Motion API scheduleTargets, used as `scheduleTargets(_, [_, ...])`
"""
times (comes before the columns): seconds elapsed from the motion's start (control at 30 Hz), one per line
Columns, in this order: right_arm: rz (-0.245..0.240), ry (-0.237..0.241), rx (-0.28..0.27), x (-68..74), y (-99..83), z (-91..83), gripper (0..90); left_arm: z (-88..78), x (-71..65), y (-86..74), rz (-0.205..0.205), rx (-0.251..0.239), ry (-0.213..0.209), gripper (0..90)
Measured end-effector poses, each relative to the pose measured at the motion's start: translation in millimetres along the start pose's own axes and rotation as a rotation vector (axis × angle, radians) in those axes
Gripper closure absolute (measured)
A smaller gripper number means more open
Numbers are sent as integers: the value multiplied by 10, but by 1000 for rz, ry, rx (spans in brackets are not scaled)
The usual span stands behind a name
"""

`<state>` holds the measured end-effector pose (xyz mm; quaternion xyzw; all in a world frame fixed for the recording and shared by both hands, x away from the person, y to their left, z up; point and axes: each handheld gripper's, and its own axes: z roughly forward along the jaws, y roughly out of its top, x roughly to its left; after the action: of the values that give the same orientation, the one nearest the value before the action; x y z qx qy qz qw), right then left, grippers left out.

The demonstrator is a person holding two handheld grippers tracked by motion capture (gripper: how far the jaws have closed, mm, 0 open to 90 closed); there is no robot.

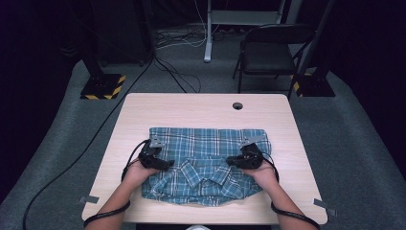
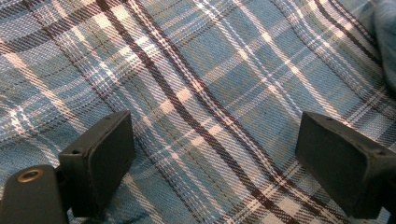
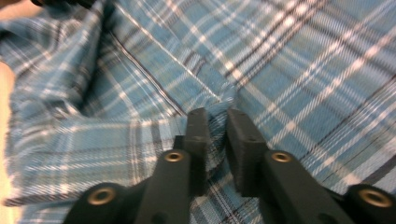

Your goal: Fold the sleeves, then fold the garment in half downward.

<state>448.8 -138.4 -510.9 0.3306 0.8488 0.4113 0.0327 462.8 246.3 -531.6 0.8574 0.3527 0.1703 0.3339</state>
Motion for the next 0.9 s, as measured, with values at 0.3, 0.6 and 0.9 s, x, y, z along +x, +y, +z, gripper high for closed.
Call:
scheduleTargets(0.3, [68, -57, -33, -93, 29, 11, 278, -6, 20, 8, 5, -6, -11, 108])
scheduleTargets(0.6, [11, -248, -35, -144, -29, -148, 210, -10, 4, 25, 6, 6, -4, 105])
scheduleTargets(0.9, [-21, -299, 30, -299, -227, -132, 190, 17, -15, 99, 12, -7, -1, 104])
